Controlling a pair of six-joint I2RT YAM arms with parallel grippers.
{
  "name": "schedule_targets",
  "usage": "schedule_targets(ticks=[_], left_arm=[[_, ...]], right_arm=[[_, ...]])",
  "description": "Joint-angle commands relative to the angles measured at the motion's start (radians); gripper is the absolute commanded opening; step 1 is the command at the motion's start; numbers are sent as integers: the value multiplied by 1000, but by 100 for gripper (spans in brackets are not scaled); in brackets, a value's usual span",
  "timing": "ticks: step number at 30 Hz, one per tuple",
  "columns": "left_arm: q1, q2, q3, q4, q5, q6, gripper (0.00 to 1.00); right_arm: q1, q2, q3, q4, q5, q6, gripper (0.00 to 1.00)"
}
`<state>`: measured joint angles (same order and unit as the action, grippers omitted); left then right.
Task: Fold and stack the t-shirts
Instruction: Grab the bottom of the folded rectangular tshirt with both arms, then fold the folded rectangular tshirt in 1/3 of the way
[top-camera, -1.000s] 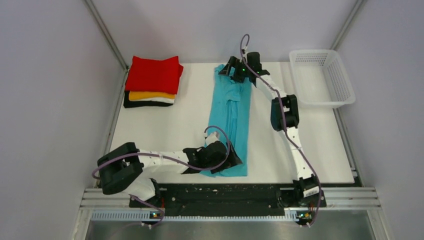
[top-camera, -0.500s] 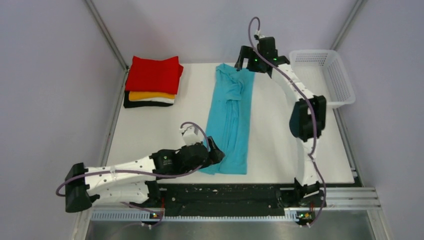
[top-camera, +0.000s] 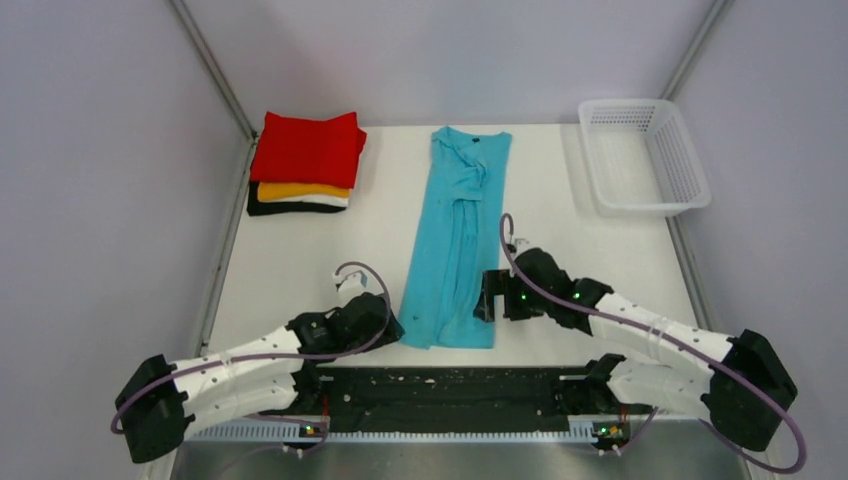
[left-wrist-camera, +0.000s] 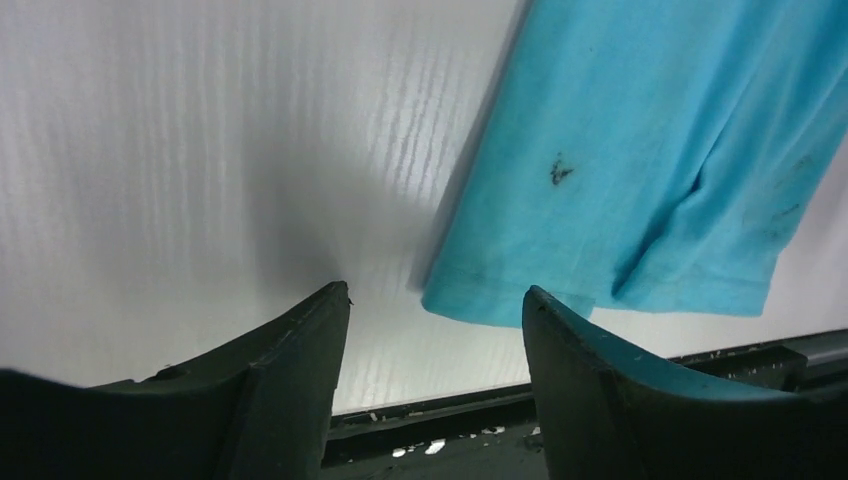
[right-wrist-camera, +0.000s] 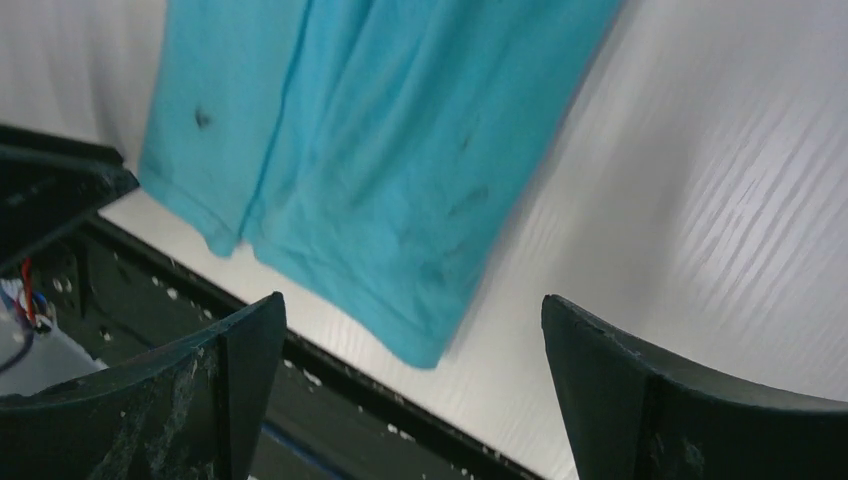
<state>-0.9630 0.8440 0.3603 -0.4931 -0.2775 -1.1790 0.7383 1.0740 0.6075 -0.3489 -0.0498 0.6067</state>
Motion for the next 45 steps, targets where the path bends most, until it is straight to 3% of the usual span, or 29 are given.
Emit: schedule_targets(ticks=[1, 4, 7, 10, 15, 18, 21, 22, 26, 32, 37, 41, 45], left_arm=[[4, 18, -33, 106, 70, 21, 67], [5, 47, -50, 143, 68, 12, 61], [4, 94, -56, 177, 63, 2, 52], [4, 142, -45, 167, 32, -10, 38], [4, 197, -36, 190, 36, -16, 18], [4, 203, -20, 154, 57, -24, 0], [2, 186, -28, 152, 87, -40, 0], [-2, 172, -41, 163, 110, -49, 0], [-60, 94, -92, 188, 156, -108, 0], [-197, -38, -92, 61, 68, -227, 0], [-200, -76, -26, 105, 45, -140, 0], [-192, -44, 73, 151, -77, -46, 0], [-112, 60, 216, 148, -100, 66, 0]], right_arm=[[133, -112, -120, 29, -9, 183, 97], [202, -132, -198, 54, 11, 263, 92], [231, -112, -247, 119, 18, 339, 82], [248, -82, -287, 189, 15, 383, 72], [250, -37, -288, 168, 119, 415, 57], [255, -16, -294, 191, 122, 420, 34], [256, -4, -310, 198, 124, 424, 5], [260, -7, -320, 211, 111, 427, 0], [352, -74, -360, 197, 88, 482, 0], [462, -230, -379, 89, 92, 576, 0], [464, -291, -325, 31, 178, 526, 0], [454, -291, -223, -15, 279, 452, 0], [320, -257, -156, -8, 261, 354, 0]])
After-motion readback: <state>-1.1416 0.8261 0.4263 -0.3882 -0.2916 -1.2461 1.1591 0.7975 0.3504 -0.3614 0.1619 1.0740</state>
